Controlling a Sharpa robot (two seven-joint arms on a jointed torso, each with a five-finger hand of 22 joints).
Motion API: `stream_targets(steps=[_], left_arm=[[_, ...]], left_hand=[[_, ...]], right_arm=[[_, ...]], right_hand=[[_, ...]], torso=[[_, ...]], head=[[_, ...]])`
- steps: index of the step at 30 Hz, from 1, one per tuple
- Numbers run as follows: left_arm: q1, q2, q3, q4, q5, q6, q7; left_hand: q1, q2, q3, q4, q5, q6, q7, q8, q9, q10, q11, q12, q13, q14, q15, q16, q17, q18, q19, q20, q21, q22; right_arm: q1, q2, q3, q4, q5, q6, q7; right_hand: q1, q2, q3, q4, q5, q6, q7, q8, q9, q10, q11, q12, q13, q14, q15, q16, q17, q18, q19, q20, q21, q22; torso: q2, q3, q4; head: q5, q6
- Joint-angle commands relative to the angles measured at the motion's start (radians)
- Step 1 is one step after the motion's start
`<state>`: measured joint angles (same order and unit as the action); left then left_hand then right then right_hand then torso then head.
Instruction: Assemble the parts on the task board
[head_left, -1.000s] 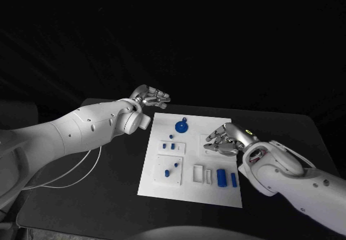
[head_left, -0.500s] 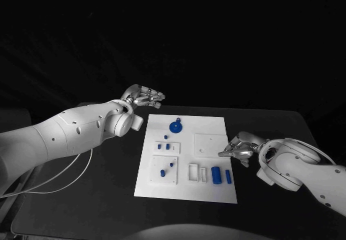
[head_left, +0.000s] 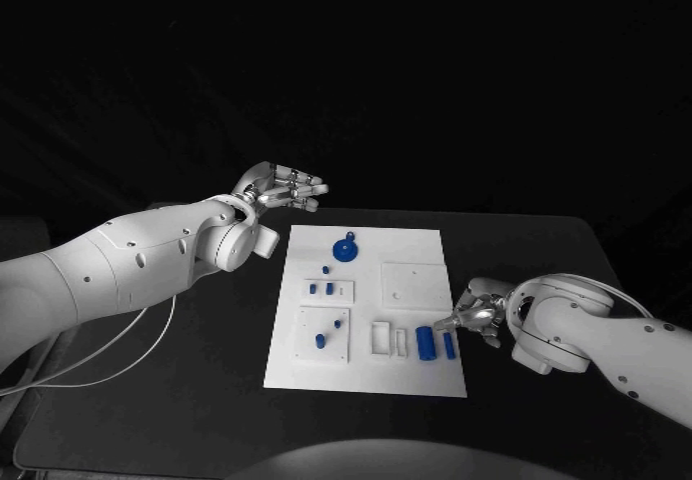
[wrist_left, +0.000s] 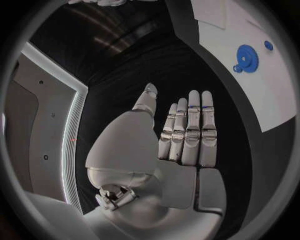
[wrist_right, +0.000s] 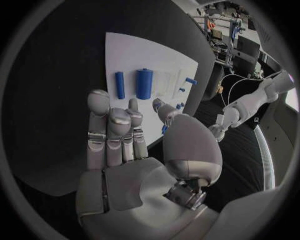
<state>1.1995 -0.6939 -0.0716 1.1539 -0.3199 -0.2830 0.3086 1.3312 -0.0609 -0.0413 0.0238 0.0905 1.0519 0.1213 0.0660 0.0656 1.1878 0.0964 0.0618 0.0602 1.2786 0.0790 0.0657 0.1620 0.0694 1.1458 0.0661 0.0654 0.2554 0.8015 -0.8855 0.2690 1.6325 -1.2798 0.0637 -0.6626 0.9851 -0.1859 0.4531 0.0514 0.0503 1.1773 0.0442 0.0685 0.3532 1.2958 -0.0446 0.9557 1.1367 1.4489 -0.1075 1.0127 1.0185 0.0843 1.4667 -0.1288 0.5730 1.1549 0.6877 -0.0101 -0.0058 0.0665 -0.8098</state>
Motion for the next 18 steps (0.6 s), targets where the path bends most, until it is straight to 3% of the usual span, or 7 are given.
stream_targets(steps=[1,3,6,10,12,14,18], left_arm=[[0.000,0.001,0.000,0.006,0.007,0.028,0.032],[0.000,0.002,0.000,0.007,0.010,0.030,0.034],[0.000,0.002,-0.001,0.009,0.011,0.031,0.034],[0.000,0.003,-0.001,0.010,0.013,0.033,0.033],[0.000,0.004,-0.002,0.011,0.013,0.033,0.033],[0.000,0.004,-0.003,0.012,0.013,0.034,0.032],[0.000,0.005,-0.003,0.014,0.013,0.036,0.031]], left_hand=[[-0.021,-0.017,0.007,0.020,-0.015,-0.005,0.001,-0.002,0.000,-0.007,0.002,-0.002,0.000,-0.009,0.001,-0.003,0.001,-0.010,0.010,-0.001,0.007,-0.023],[-0.050,-0.040,0.004,0.044,-0.040,-0.007,0.002,-0.002,0.000,-0.008,0.004,-0.002,0.000,-0.011,0.002,-0.003,-0.001,-0.011,0.011,0.000,0.007,-0.032],[-0.086,-0.073,-0.016,0.093,-0.043,-0.011,0.003,-0.002,0.000,-0.014,0.007,-0.002,0.000,-0.014,0.003,-0.003,-0.008,-0.014,0.009,-0.002,0.006,-0.036],[-0.067,-0.087,-0.029,0.152,-0.042,-0.014,0.005,-0.002,0.000,-0.016,0.008,-0.002,0.000,-0.014,0.003,-0.003,-0.019,-0.017,0.010,-0.003,0.007,-0.044],[-0.067,-0.087,-0.029,0.152,-0.042,-0.014,0.005,-0.002,0.000,-0.016,0.008,-0.002,0.000,-0.014,0.003,-0.003,-0.019,-0.017,0.010,-0.003,0.007,-0.044],[-0.045,-0.092,-0.034,0.189,-0.042,-0.014,0.005,-0.002,0.000,-0.016,0.008,-0.002,0.000,-0.013,0.003,-0.003,-0.029,-0.017,0.011,-0.003,0.008,-0.054],[-0.045,-0.092,-0.034,0.189,-0.042,-0.014,0.005,-0.002,0.000,-0.016,0.008,-0.002,0.000,-0.013,0.003,-0.003,-0.029,-0.017,0.011,-0.003,0.008,-0.054]], right_arm=[[-0.001,0.009,-0.008,-0.003,-0.005,0.034,-0.051],[-0.001,0.016,-0.015,-0.007,-0.012,0.030,-0.054],[-0.001,0.027,-0.025,-0.013,-0.013,0.023,-0.056],[-0.001,0.042,-0.041,-0.019,-0.013,0.019,-0.057],[-0.001,0.048,-0.047,-0.023,-0.014,0.020,-0.059],[-0.001,0.057,-0.056,-0.031,-0.019,0.021,-0.061],[0.000,0.070,-0.071,-0.048,-0.031,0.019,-0.063]], right_hand=[[-0.019,-0.003,-0.002,0.010,-0.002,-0.005,-0.001,-0.002,0.005,0.009,0.004,0.005,0.008,0.001,0.004,0.010,0.006,-0.013,0.046,0.001,0.016,0.007],[-0.021,-0.007,-0.003,0.016,-0.002,-0.006,-0.002,-0.003,0.016,0.012,0.003,0.006,0.017,0.002,0.004,0.013,0.012,-0.013,0.047,0.000,0.026,0.013],[-0.016,-0.009,-0.007,0.027,-0.003,-0.012,-0.003,-0.004,0.038,0.014,0.002,0.001,0.035,0.001,0.005,0.015,0.020,-0.013,0.046,0.001,0.031,0.020],[-0.020,-0.015,-0.012,0.032,-0.002,-0.016,-0.001,-0.004,0.049,0.020,0.004,0.000,0.048,0.004,0.004,0.017,0.026,-0.012,0.045,0.001,0.033,0.023],[-0.022,-0.018,-0.015,0.034,-0.002,-0.021,0.001,-0.004,0.052,0.020,0.005,0.000,0.053,0.004,0.005,0.019,0.030,-0.012,0.046,0.001,0.037,0.026],[-0.017,-0.018,-0.026,0.041,-0.002,-0.027,0.001,0.000,0.062,0.020,0.008,-0.005,0.067,0.003,0.006,0.021,0.038,-0.011,0.045,0.004,0.037,0.030],[-0.017,-0.018,-0.026,0.041,-0.002,-0.027,0.001,0.000,0.062,0.020,0.008,-0.005,0.067,0.003,0.006,0.021,0.038,-0.011,0.045,0.004,0.037,0.030]], torso=[[-0.003,-0.0068,0.0034],[-0.003,-0.0062,0.0046],[-0.002,-0.0052,0.0046],[-0.002,-0.0051,0.0047],[-0.001,-0.0051,0.0056],[-0.001,-0.0049,0.0051],[-0.001,-0.0050,0.0058]], head=[[-0.003,-0.007],[-0.004,-0.005],[-0.005,-0.004],[-0.004,-0.003],[-0.005,-0.005],[-0.005,-0.004],[-0.005,-0.005]])
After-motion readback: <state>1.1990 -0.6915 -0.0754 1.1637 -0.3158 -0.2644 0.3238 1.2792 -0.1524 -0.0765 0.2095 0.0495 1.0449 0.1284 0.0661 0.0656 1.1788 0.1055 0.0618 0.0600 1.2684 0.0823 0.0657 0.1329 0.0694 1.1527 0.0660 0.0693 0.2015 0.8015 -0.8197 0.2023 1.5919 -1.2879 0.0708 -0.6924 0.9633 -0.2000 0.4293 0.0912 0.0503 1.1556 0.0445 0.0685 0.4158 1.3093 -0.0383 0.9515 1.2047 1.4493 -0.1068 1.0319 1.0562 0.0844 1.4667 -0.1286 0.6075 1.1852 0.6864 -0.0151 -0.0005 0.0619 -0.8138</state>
